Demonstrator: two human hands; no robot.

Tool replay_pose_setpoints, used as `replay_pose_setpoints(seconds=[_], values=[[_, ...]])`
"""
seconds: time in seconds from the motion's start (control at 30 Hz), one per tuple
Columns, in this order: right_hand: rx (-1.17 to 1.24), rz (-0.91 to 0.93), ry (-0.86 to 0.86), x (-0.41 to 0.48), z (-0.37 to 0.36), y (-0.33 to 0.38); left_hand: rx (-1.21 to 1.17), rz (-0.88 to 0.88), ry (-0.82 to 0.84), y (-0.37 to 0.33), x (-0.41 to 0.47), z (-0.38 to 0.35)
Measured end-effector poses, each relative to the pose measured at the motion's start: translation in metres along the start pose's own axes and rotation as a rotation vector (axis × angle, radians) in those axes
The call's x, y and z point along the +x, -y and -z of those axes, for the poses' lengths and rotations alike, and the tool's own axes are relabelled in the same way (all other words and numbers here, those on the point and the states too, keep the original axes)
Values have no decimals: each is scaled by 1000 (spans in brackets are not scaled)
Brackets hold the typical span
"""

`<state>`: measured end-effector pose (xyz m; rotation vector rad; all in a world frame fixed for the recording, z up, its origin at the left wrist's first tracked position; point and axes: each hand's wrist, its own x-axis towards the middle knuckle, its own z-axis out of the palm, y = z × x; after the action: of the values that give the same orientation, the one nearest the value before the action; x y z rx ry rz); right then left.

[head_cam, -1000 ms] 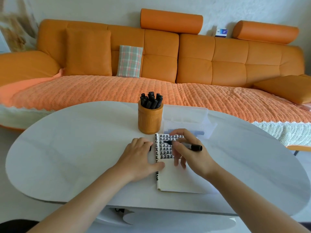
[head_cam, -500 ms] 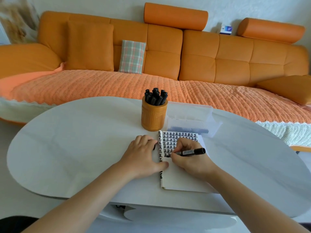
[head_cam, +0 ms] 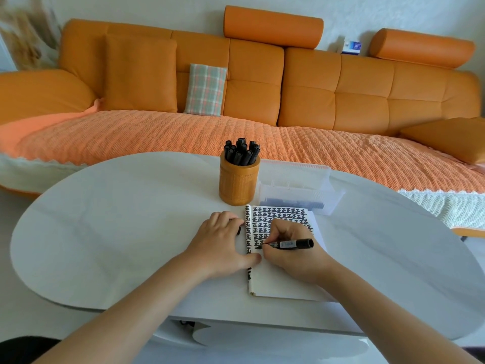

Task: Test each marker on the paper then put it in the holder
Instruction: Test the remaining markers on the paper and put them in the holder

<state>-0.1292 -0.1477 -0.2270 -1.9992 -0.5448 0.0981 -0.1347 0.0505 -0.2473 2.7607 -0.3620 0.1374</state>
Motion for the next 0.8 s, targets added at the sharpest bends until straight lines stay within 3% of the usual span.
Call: replay_pose_setpoints(seconds=[0.8], values=[[50, 18, 6, -3, 1, 1, 18, -9, 11, 0, -1, 2]])
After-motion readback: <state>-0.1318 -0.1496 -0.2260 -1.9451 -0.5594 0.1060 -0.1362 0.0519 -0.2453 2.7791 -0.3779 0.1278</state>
